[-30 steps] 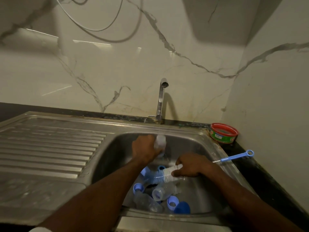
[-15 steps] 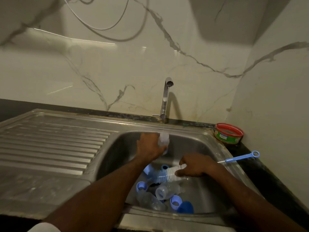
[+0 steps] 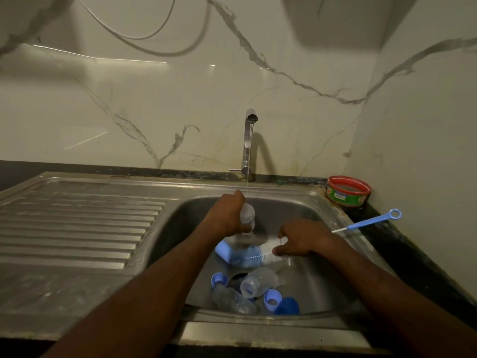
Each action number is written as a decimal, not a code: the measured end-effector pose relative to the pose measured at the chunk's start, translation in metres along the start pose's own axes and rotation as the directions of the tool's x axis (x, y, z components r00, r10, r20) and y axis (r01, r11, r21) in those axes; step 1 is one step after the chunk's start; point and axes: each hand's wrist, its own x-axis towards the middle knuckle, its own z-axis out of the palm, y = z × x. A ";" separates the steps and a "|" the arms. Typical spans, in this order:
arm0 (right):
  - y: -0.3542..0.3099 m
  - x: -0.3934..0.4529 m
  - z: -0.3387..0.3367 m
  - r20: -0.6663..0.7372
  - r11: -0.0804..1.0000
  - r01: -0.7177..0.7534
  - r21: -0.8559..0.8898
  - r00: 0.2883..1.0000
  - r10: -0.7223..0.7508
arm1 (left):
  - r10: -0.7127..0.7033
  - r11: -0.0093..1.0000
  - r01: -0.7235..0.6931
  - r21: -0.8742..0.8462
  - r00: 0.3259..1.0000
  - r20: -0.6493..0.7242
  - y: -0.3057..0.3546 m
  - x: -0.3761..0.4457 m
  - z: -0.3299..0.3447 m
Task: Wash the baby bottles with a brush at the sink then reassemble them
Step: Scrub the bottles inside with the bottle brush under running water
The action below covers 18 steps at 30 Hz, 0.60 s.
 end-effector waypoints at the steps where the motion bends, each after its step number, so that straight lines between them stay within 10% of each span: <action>1: 0.000 -0.002 -0.002 -0.033 1.000 -0.008 -0.029 0.999 0.007 | -0.003 0.999 0.002 -0.032 1.000 -0.008 -0.001 0.000 -0.002; 13: 0.005 -0.014 -0.021 -0.324 0.994 -0.099 -0.036 0.943 0.082 | -0.049 0.991 0.013 -0.132 0.961 -0.272 -0.005 -0.011 -0.034; 18: -0.002 -0.025 -0.040 -0.690 0.990 -0.130 0.055 0.711 0.132 | -0.064 0.965 -0.177 -0.195 0.559 -0.827 0.015 -0.013 -0.077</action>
